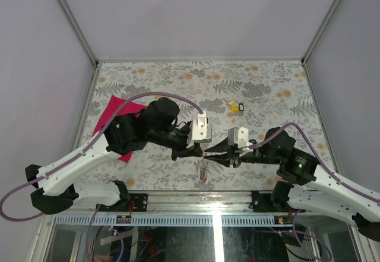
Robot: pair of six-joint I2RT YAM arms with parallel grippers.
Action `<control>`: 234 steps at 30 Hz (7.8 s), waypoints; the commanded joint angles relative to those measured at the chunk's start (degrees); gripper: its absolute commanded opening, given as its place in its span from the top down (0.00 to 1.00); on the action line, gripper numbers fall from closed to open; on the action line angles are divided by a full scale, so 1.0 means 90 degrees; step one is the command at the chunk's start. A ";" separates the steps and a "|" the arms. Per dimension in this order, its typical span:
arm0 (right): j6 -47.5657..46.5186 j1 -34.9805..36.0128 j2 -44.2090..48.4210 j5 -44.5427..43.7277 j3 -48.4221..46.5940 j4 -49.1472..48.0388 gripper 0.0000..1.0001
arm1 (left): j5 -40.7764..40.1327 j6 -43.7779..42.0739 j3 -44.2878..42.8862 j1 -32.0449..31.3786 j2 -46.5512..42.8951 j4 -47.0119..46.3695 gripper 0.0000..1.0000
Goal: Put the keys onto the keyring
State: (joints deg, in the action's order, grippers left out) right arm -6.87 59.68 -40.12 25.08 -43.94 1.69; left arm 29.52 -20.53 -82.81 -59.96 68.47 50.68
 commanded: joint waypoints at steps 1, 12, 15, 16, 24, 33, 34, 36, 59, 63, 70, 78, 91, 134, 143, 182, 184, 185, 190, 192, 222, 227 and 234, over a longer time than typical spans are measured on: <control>0.0007 0.0029 -0.0053 0.0142 -0.0036 -0.0512 0.72 | 0.0007 -0.0128 -0.0215 -0.0029 -0.0092 -0.0117 1.00; -0.0058 0.0029 -0.0245 0.0243 -0.0130 -0.0361 0.86 | 0.0018 -0.0131 -0.0194 -0.0043 -0.0193 -0.0162 1.00; -0.0048 0.0034 -0.0257 0.0279 -0.0164 -0.0408 1.00 | 0.0017 -0.0136 -0.0195 -0.0039 -0.0202 -0.0176 1.00; -0.0033 0.0030 -0.0232 0.0280 -0.0147 -0.0475 1.00 | 0.0018 -0.0139 -0.0194 -0.0042 -0.0205 -0.0186 1.00; -0.0152 0.0033 0.0415 0.0071 0.0314 -0.1596 1.00 | -0.0243 0.0188 0.0469 -0.0035 -0.0980 -0.1230 0.82; -0.0892 0.0031 0.1096 0.0350 0.1090 -0.3119 1.00 | -0.0762 0.1309 0.1711 -0.0031 -0.2202 -0.3031 0.67; -0.1059 0.0029 0.1121 0.0402 0.1085 -0.3092 1.00 | -0.0793 0.1406 0.1807 -0.0029 -0.2239 -0.3122 0.66; -0.1458 0.0031 0.1161 0.0546 0.1066 -0.2991 1.00 | -0.0795 0.1578 0.1964 -0.0030 -0.2299 -0.3300 0.65; -0.3506 0.0029 0.1996 -0.1765 0.0138 0.1587 1.00 | -0.1254 0.2997 0.2262 0.1510 -0.0400 -0.4238 0.59; -0.2780 0.0029 0.1939 -0.2447 -0.0228 0.2219 1.00 | -0.1286 0.3219 0.1999 0.1894 0.0525 -0.4546 0.59; -0.1483 0.0031 0.1411 -0.3022 -0.1225 0.2964 1.00 | -0.1002 0.3317 0.1178 0.2091 0.2294 -0.4964 0.57; 0.0107 0.0029 0.0797 -0.3159 -0.2172 0.3165 1.00 | -0.0652 0.3077 -0.0791 0.2100 0.4615 -0.4237 0.60; 0.0585 0.0034 0.0429 -0.3402 -0.2599 0.3380 1.00 | -0.1669 0.3199 -0.3164 0.2363 0.6240 -0.2511 0.66; 0.0930 0.0029 0.0311 -0.3235 -0.2418 0.3166 1.00 | -0.2985 0.0943 -0.4252 0.1455 0.8025 -0.3302 0.41; 0.0887 0.0036 0.0298 -0.3225 -0.2290 0.3103 1.00 | -0.2909 0.0825 -0.4295 0.1388 0.8167 -0.3451 0.42; 0.0891 0.0029 0.0324 -0.3181 -0.2172 0.3025 1.00 | -0.2817 0.0619 -0.2326 0.1339 0.7418 -0.4328 1.00; 0.0890 0.0029 0.0334 -0.3174 -0.2156 0.3025 1.00 | -0.2697 0.0647 -0.2069 0.1340 0.7215 -0.4369 1.00; 0.0899 0.0029 0.0348 -0.3165 -0.2157 0.3025 1.00 | -0.2648 0.0666 -0.1965 0.1338 0.7152 -0.4378 1.00; 0.0920 0.0034 0.0401 -0.3188 -0.2153 0.3026 1.00 | -0.2596 0.0780 -0.2004 0.1340 0.6976 -0.4543 0.86; 0.0925 0.0035 0.0417 -0.3214 -0.2132 0.2990 1.00 | -0.2606 0.0878 -0.2273 0.1359 0.7055 -0.4561 0.78; 0.0949 0.0029 0.0403 -0.3228 -0.1876 0.2755 0.99 | -0.4060 0.2303 -0.4907 0.1381 0.9020 -0.4667 0.58; 0.0949 0.0029 0.0404 -0.3239 -0.1866 0.2757 0.99 | -0.4065 0.2276 -0.4679 0.1382 0.8920 -0.4664 0.65; 0.0959 0.0030 0.0412 -0.3250 -0.1846 0.2751 0.99 | -0.3874 0.2311 -0.4210 0.1378 0.8668 -0.4820 0.67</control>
State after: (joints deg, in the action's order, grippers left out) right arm 1.15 59.68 -36.75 -3.84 -60.12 30.65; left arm -5.58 -0.19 -122.83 -47.83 148.57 9.13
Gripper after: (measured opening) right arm 0.011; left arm 0.348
